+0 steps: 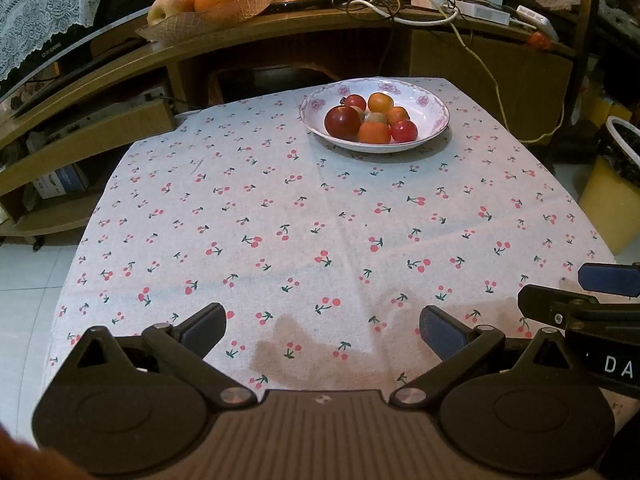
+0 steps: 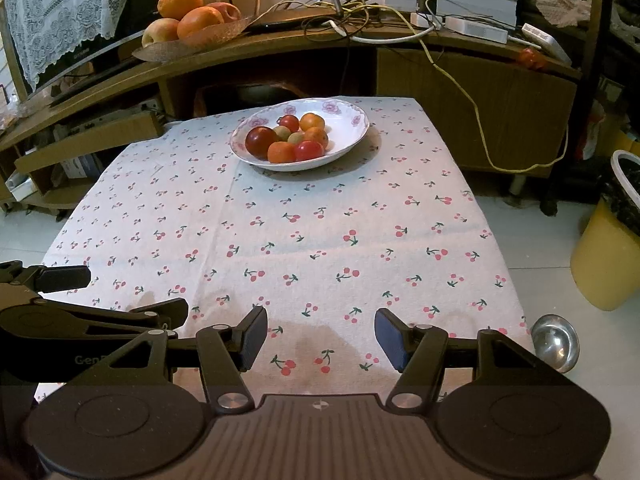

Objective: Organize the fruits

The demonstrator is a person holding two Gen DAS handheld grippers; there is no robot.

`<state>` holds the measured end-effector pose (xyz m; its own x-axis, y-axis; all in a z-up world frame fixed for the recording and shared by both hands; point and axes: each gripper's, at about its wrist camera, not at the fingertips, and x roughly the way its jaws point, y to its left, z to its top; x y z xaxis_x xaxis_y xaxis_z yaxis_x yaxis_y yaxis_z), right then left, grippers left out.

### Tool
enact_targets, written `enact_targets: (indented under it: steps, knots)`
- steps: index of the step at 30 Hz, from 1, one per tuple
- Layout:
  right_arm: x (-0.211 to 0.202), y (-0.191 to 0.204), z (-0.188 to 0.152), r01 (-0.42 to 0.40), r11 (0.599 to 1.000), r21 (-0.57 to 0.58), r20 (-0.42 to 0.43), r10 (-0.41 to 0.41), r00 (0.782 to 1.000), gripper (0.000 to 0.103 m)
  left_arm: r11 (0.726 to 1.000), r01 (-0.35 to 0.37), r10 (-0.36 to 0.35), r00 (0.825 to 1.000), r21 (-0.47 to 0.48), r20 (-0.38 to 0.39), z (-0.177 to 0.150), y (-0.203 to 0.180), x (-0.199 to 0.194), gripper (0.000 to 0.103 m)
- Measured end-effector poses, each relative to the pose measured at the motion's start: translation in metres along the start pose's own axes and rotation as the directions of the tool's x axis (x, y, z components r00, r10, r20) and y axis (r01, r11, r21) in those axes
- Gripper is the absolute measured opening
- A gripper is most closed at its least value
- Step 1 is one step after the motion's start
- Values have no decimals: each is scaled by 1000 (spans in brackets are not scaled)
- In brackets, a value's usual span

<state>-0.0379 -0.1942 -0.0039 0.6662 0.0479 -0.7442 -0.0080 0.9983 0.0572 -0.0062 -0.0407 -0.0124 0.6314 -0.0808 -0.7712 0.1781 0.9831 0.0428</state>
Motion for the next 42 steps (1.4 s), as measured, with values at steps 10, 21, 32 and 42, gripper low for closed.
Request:
enact_targets:
  steps: [10, 21, 32, 42]
  knots:
    - [-1, 3, -1, -1, 1000, -7, -1, 1, 1000, 62, 1000, -5, 5, 1000, -1, -4, 0, 0, 0, 103]
    - [-1, 3, -1, 0, 1000, -7, -1, 0, 1000, 62, 1000, -6, 6, 1000, -1, -3, -1, 1, -1, 103]
    - [-1, 3, -1, 0, 1000, -7, -1, 0, 1000, 62, 1000, -10, 10, 1000, 1, 1, -2, 2, -4, 103]
    - [-1, 5, -1, -1, 1000, -7, 2, 1, 1000, 62, 1000, -22, 22, 1000, 3, 11, -1, -1, -5, 103]
